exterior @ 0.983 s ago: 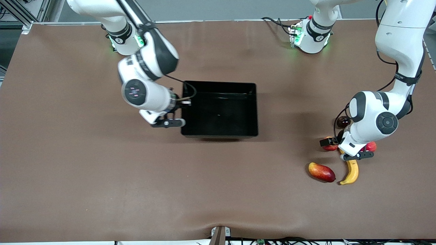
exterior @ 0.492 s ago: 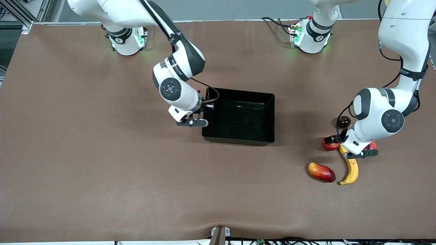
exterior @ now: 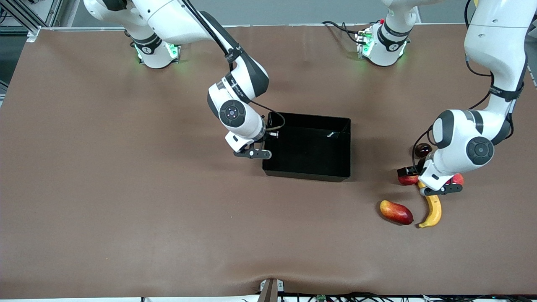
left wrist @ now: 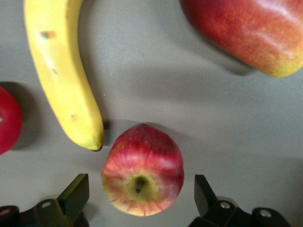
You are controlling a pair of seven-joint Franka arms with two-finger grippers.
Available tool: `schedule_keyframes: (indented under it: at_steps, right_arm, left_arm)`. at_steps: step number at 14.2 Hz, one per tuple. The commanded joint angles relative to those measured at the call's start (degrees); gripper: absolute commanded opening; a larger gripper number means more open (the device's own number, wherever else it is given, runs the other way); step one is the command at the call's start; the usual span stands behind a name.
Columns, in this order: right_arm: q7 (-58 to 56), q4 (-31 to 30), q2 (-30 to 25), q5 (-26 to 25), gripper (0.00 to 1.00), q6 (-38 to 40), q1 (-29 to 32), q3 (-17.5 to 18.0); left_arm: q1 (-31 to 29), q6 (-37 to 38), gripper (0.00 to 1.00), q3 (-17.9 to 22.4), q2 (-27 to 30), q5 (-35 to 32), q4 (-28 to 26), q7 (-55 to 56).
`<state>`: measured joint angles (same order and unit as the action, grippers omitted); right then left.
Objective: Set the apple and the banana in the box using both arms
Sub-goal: 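Slide the black box toward the table middle while the left gripper grasps the apple, then release the box and withdraw the right gripper while the left gripper lifts the apple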
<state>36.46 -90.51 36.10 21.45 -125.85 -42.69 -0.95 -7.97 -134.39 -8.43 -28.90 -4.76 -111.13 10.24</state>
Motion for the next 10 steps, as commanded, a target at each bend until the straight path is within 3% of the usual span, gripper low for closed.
schedule_keyframes:
  at_steps: [1,5,6,10]
  right_arm:
    - [0.1,3.4,-1.3,-0.2,1.00,5.8,0.9,-0.7]
    - [-0.5,9.3,-4.8,-5.0,1.00,20.2,2.2,-3.4]
    - [-1.1,10.3,-5.9,-5.6,1.00,23.2,2.9,-4.8]
    - [-2.1,19.5,-6.8,-5.7,1.00,44.0,9.5,-7.1]
  left_arm:
    - [-0.3,-1.2,0.84,-0.2,-1.3,-0.3,0.1,-0.4]
    - [-0.1,-1.0,0.05,-0.4,-0.3,-0.5,0.1,-0.6]
    - [-0.1,-0.5,0.00,-0.9,0.7,-0.4,0.0,-0.5]
    - [-0.1,7.5,0.00,-4.7,7.9,-0.3,0.4,0.8]
